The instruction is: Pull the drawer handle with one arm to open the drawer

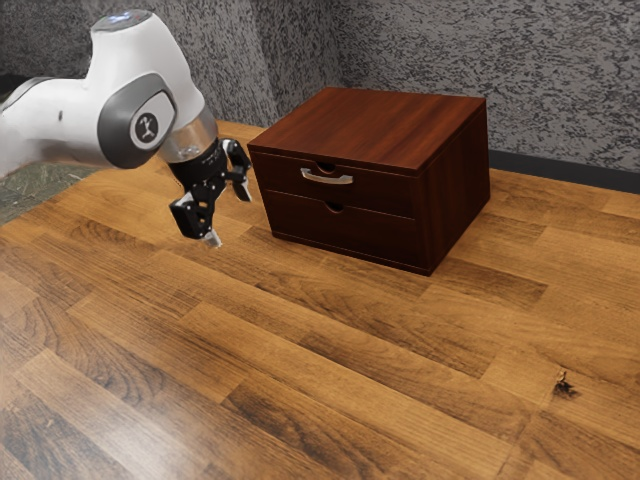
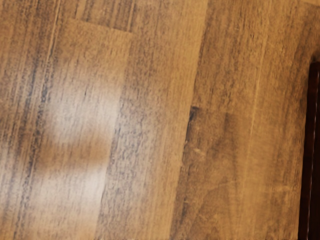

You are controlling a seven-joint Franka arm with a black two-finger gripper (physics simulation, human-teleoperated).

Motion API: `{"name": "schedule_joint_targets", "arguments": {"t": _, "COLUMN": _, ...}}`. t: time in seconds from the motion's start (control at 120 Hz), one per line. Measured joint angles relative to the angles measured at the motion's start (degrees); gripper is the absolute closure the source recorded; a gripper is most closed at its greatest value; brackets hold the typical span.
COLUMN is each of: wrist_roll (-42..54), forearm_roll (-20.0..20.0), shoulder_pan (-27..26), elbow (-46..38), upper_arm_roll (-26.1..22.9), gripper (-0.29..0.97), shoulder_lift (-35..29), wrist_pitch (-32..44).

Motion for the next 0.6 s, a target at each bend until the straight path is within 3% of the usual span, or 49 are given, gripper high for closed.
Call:
{"name": "schedule_joint_targets", "arguments": {"t": 0.367, "wrist_roll": -1.9, "forearm_roll": -0.6, "shoulder_pan": 0.6, "elbow": 10.1, "upper_arm_roll": -0.9, "gripper": 0.0, "shoulder_lift": 11.1, "wrist_pitch": 5.3}}
{"name": "schedule_joint_targets", "arguments": {"t": 0.6, "wrist_roll": -2.4, "forearm_roll": -0.6, "shoulder_pan": 1.6, "elbow": 13.4, "upper_arm_roll": -2.8, "gripper": 0.0, "shoulder_lift": 14.7, "wrist_pitch": 6.9}}
